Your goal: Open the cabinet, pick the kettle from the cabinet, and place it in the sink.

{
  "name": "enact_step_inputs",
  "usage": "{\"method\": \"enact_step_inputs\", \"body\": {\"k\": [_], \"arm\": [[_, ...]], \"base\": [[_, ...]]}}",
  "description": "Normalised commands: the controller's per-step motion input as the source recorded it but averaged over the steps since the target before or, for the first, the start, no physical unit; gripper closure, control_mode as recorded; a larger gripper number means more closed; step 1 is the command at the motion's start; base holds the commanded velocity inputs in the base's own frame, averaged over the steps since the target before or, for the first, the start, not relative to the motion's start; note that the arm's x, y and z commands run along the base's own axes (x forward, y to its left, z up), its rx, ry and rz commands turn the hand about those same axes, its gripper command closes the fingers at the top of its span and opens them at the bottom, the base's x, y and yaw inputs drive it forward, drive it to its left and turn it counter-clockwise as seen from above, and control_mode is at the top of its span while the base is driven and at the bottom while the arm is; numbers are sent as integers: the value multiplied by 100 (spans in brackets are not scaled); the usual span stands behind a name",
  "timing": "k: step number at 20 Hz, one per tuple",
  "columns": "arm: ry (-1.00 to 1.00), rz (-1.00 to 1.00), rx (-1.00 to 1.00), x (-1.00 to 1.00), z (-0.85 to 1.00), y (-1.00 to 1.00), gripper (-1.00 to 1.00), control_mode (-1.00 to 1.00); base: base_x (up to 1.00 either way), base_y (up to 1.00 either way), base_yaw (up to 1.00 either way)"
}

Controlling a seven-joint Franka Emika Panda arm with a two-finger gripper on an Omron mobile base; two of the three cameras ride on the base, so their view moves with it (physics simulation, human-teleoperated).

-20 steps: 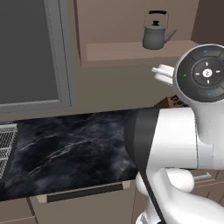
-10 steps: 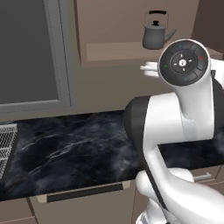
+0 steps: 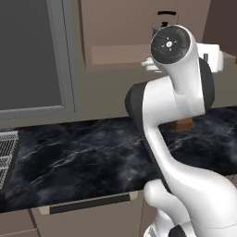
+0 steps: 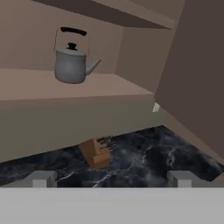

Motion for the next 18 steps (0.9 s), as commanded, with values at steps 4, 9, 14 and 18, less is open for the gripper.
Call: {"method": "enact_step_inputs", "body": {"k": [4, 9, 14, 18], "arm": [[5, 0, 0, 57, 13, -5, -100, -100], [0, 0, 0, 54, 6, -7, -100, -100], [-4, 5, 0, 44, 2, -17, -100, -100], [-12, 7, 0, 35, 6, -24, -100, -100]], "base": [[0, 0, 0], [0, 0, 0], [0, 0, 0], [0, 0, 0]]}}
